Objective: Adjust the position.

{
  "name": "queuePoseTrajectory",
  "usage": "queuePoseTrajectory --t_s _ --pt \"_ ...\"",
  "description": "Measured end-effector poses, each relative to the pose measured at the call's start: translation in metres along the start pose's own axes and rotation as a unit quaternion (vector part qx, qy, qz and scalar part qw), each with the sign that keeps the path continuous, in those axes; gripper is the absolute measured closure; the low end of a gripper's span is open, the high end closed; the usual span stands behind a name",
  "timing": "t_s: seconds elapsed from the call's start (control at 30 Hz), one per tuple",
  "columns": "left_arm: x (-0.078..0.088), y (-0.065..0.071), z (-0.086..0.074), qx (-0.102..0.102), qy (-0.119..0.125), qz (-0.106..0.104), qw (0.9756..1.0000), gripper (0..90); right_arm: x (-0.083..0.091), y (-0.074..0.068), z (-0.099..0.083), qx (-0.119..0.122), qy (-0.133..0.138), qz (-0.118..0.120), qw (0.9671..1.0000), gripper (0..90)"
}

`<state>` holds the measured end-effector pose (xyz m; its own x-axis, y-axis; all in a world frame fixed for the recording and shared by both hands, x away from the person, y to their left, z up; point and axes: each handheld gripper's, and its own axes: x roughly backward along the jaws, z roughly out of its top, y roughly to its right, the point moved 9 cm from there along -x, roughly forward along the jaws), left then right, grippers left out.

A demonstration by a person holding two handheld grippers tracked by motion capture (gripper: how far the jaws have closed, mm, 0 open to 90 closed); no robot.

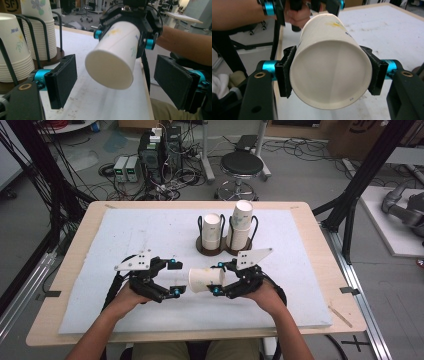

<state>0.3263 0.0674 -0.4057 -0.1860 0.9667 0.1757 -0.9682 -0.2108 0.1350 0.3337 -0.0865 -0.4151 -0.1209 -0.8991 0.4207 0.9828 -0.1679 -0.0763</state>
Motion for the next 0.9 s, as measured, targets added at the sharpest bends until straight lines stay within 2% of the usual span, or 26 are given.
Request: queuePoseTrajectory --t_s 0.2,0.33,0.53,0.9 --pt "-0.002 -0.001 -0.004 0.012 0.010 -0.003 0.9999 16.2 0.000 -0.004 0.006 -0.004 0.024 0.014 0.9996 37.1" --pt "-0.005 0.003 -0.002 0.016 0.020 -0.015 0.9996 16.2 -0.001 -0.003 0.006 -0.004 0.028 0.015 0.9995 37.1" --pt "-0.008 0.004 -0.001 0.020 0.026 -0.017 0.9993 16.2 -0.001 -0.007 0.008 -0.012 0.039 0.027 0.9988 37.2" --pt "-0.018 0.009 -0.001 0.012 0.026 -0.029 0.9992 16.2 -0.004 -0.012 0.011 -0.008 0.045 0.048 0.9978 37.2"
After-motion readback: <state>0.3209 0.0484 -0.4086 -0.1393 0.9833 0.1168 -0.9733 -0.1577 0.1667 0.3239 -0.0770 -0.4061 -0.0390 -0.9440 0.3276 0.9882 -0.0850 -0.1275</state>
